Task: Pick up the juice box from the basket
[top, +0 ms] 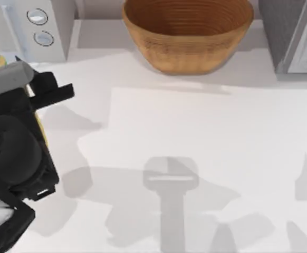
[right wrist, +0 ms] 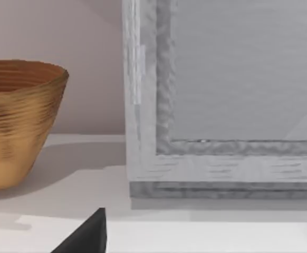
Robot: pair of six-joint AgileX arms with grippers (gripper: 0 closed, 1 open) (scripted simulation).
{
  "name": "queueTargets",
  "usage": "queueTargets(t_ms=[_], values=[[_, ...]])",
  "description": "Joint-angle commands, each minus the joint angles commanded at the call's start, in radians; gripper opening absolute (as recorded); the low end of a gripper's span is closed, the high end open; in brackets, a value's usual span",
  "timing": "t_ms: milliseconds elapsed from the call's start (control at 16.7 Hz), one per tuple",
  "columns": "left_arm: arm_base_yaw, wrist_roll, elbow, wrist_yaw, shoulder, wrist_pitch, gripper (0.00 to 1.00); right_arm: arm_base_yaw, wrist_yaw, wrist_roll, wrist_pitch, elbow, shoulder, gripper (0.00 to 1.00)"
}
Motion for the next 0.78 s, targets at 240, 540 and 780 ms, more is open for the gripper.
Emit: queueTargets(t_ms=[240, 540, 780], values=[[0.036, -0.011, 0.004, 0.04, 0.103, 0.085, 0.0, 0.0, 0.0, 0.0, 0.0, 0.0, 0.0, 1.0], [0.081, -0.025, 0.009, 0.085, 0.218, 0.181, 0.0, 0.0, 0.0, 0.0, 0.0, 0.0, 0.0, 1.0], [0.123, -0.037, 0.014, 0.129, 0.315, 0.265, 0.0, 0.0, 0.0, 0.0, 0.0, 0.0, 0.0, 1.0]])
